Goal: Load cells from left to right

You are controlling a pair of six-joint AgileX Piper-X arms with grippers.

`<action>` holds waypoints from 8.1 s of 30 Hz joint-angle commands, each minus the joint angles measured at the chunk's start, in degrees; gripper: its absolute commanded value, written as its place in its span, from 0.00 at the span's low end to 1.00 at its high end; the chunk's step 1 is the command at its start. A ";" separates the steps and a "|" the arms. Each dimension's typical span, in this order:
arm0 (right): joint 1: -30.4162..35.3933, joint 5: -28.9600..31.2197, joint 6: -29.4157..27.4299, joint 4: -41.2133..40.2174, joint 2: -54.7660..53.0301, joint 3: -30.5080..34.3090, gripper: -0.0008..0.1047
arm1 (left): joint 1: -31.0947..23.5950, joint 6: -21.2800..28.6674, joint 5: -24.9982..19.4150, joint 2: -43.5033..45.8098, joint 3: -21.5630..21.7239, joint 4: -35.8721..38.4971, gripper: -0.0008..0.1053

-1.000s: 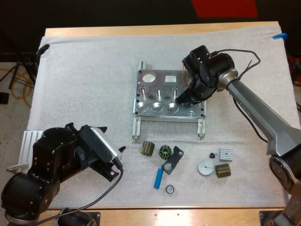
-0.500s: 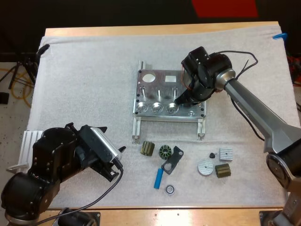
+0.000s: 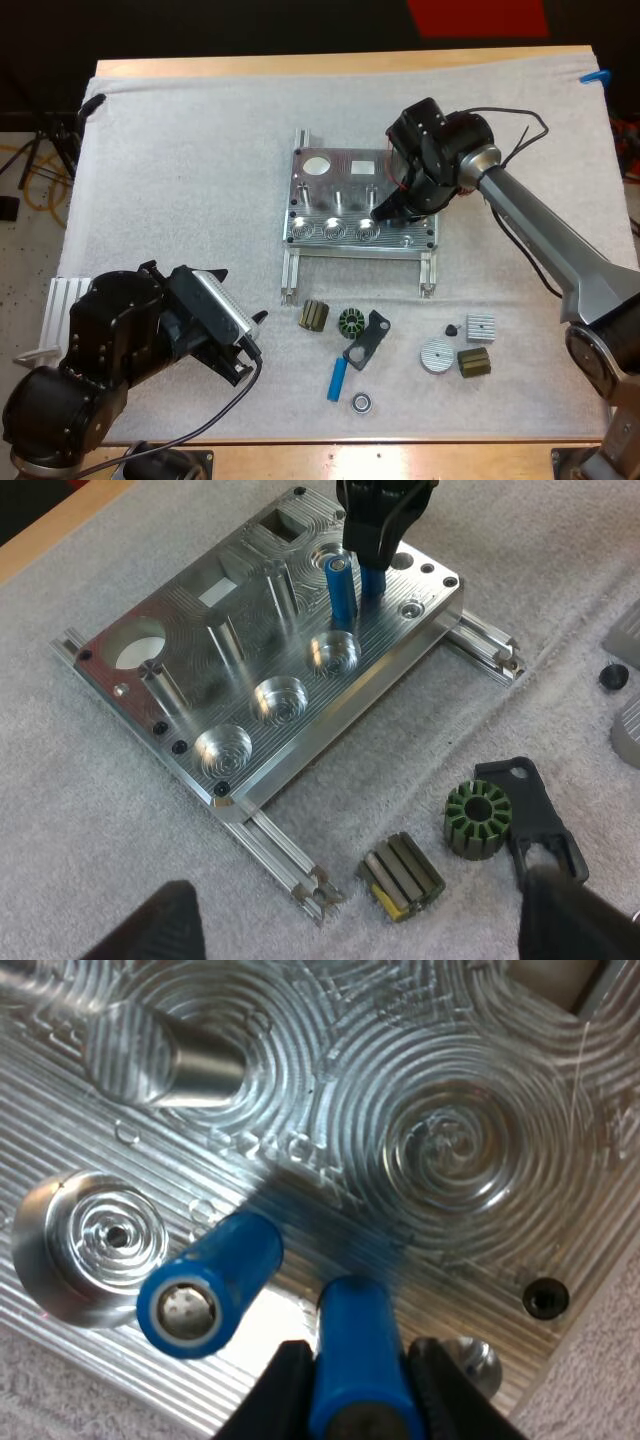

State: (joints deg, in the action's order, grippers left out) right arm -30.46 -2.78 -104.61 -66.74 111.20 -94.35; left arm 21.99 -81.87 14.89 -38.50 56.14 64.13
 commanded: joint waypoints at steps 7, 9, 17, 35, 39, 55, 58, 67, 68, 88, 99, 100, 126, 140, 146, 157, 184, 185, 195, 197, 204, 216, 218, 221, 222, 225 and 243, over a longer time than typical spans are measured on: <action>0.14 -2.23 -0.70 -2.48 0.63 -0.17 0.10 | -0.01 -0.61 0.35 0.19 0.03 -0.35 0.62; 0.14 -2.23 -0.70 -2.47 0.31 -0.17 0.30 | -0.01 -0.61 0.35 0.19 0.03 -0.35 0.62; 0.14 -2.23 -0.70 -0.76 -3.54 -0.38 0.54 | -0.01 -0.61 0.35 0.19 0.03 -0.35 0.62; 0.14 -2.57 -0.70 -4.24 -25.94 2.03 0.54 | 0.14 -2.48 2.06 0.57 0.21 1.79 0.61; -0.67 -2.57 -0.70 -4.19 -34.61 9.11 0.54 | 2.15 -3.23 2.97 0.91 0.19 3.75 0.61; -10.55 -2.57 8.06 -4.30 -60.24 30.10 0.54 | 23.54 -26.90 -1.61 0.88 -6.99 2.10 0.61; -10.55 -2.57 8.94 -4.19 -62.19 31.75 0.54 | 27.04 -31.63 -5.94 0.10 -11.25 -3.32 0.61; -10.55 -2.57 8.93 -3.82 -62.71 31.92 0.54 | 30.26 -37.39 -10.27 -14.77 -17.84 -10.95 0.61; -10.55 -2.57 8.93 -3.82 -62.71 31.92 0.54 | 30.26 -37.39 -10.39 -17.68 -17.95 -12.02 0.60; -10.55 -2.21 8.93 -3.82 -62.71 31.92 0.54 | 30.26 -33.55 -5.80 -40.83 -17.93 -20.59 0.59; -10.55 -2.21 8.93 -3.82 -62.71 31.92 0.54 | 30.26 -30.49 -7.08 -45.22 -17.93 -20.66 0.50; -10.55 -2.21 8.93 -3.82 -62.71 31.92 0.54 | 30.26 -30.49 -7.07 -45.22 -17.93 -20.66 0.46; -10.55 -11.93 8.93 3.15 -62.38 31.92 0.54 | 30.26 -12.51 -12.57 -9.04 -17.79 -8.76 0.01; -11.74 -34.80 11.60 13.23 -49.17 31.92 0.54 | 30.26 -12.15 -9.48 7.28 -17.79 -7.35 0.01; -17.52 -36.11 14.33 22.18 -43.40 31.92 0.54 | 30.26 -12.15 -9.48 7.28 -17.79 -7.45 0.01; -26.61 -36.11 17.13 30.66 -35.47 31.92 0.54 | 30.26 -12.15 -9.48 7.28 -17.79 -7.45 0.01; -26.36 -27.75 18.13 31.06 -32.75 28.62 0.01 | 30.26 -12.15 -12.98 7.28 -12.18 -4.21 0.74; -25.97 -24.84 17.13 29.53 -32.77 27.66 0.01 | 30.26 -12.15 -14.58 7.28 -11.50 -2.36 0.74; -16.36 -3.68 10.52 18.67 -32.71 20.88 0.01 | 30.26 -13.42 -23.05 7.33 -11.17 3.89 0.74; -13.02 -2.58 9.58 18.67 -32.30 20.82 0.01 | 30.26 -14.19 -25.01 7.42 -11.17 3.76 0.74; -6.12 0.03 7.90 18.42 -27.87 19.95 0.01 | 29.99 -16.80 -25.43 7.42 -11.17 -0.74 0.74; -3.09 13.99 1.68 18.03 -17.66 19.02 0.01 | 29.99 -16.95 -25.43 7.42 -11.17 -7.26 0.74; -3.09 14.77 0.67 18.03 -16.83 19.02 0.01 | 29.99 -17.10 -25.43 7.42 -11.17 -7.26 0.74; -3.09 14.77 0.66 18.03 -16.37 19.02 0.01 | 29.99 -17.10 -25.43 7.42 -11.17 -7.26 0.74; -3.09 15.10 0.66 18.03 -16.30 19.02 0.01 | 29.99 -17.10 -25.43 7.42 -11.17 -7.26 0.74; -2.86 16.21 0.66 18.03 -16.31 19.02 0.01 | 29.99 -17.24 -25.43 7.42 -11.17 -7.26 0.74; -2.87 15.37 0.66 17.89 -13.11 19.02 0.01 | 29.99 -17.24 -25.43 7.42 -11.17 -7.26 0.74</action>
State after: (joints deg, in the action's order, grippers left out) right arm -33.54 12.68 -103.26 -48.93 98.27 -75.08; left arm 51.99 -98.38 -9.32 -31.33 44.75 57.67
